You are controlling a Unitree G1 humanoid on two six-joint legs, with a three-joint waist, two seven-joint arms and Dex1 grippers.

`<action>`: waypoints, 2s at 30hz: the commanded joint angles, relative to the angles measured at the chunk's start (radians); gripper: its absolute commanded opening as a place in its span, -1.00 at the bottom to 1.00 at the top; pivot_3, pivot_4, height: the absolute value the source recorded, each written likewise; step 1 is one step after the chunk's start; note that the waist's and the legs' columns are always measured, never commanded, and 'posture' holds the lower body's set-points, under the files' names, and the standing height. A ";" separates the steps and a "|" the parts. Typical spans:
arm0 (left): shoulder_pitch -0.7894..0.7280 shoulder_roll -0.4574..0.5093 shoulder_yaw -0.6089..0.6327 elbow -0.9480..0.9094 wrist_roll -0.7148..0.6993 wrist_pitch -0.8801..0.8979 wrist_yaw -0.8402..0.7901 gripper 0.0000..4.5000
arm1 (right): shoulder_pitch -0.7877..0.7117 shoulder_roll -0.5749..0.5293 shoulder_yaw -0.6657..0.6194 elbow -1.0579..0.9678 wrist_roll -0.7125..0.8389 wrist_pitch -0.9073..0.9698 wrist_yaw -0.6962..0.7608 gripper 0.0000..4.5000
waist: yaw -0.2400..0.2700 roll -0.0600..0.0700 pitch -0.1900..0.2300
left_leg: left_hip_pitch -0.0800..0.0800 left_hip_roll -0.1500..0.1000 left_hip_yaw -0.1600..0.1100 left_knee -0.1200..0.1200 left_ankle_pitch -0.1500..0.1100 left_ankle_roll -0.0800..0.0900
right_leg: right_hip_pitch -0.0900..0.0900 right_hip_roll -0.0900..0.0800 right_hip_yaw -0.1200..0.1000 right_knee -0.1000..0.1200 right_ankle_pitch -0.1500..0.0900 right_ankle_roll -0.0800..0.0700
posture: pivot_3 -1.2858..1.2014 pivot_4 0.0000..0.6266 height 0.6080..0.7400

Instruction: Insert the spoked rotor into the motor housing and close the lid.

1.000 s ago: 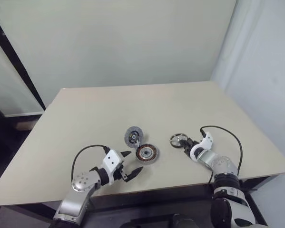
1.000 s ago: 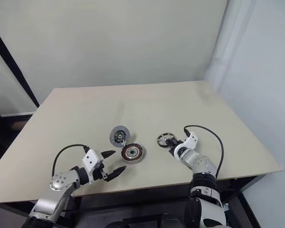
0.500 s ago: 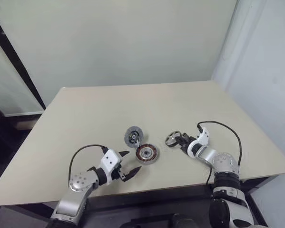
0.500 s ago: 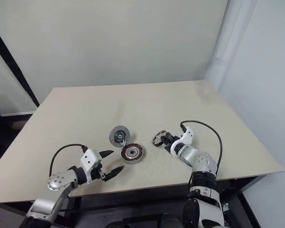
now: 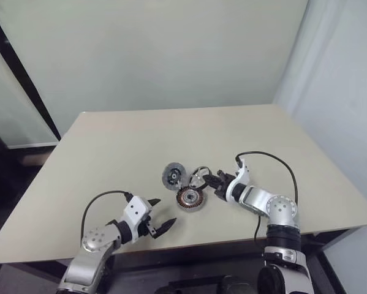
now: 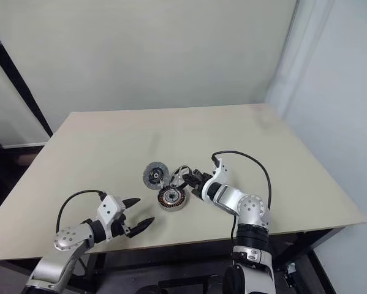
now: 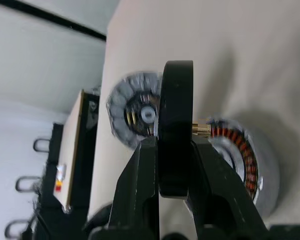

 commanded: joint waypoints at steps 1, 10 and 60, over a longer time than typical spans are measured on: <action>-0.006 0.004 0.022 -0.050 -0.016 -0.001 0.007 1.00 | 0.006 0.060 0.034 -0.032 0.022 -0.012 0.002 -0.81 | 0.000 0.000 0.000 | 0.000 0.000 0.000 0.000 0.000 0.000 | 0.000 0.000 0.000 0.000 0.000 0.000 | 0.03 -1.00 1.00; 0.000 0.003 0.021 -0.065 -0.018 0.008 0.014 1.00 | 0.013 0.080 0.077 0.030 0.013 -0.052 0.004 -0.81 | 0.000 0.000 0.000 | 0.000 -0.001 0.000 0.000 0.000 0.000 | 0.000 0.001 0.000 0.000 0.000 0.000 | 0.03 -1.00 1.00; -0.008 0.000 0.000 -0.068 -0.008 0.013 0.019 1.00 | 0.055 0.118 0.172 0.101 0.092 -0.109 -0.027 -0.81 | -0.001 0.000 0.000 | 0.001 0.000 -0.002 0.000 0.000 0.000 | 0.000 0.001 0.000 0.000 0.000 0.000 | 0.03 -1.00 1.00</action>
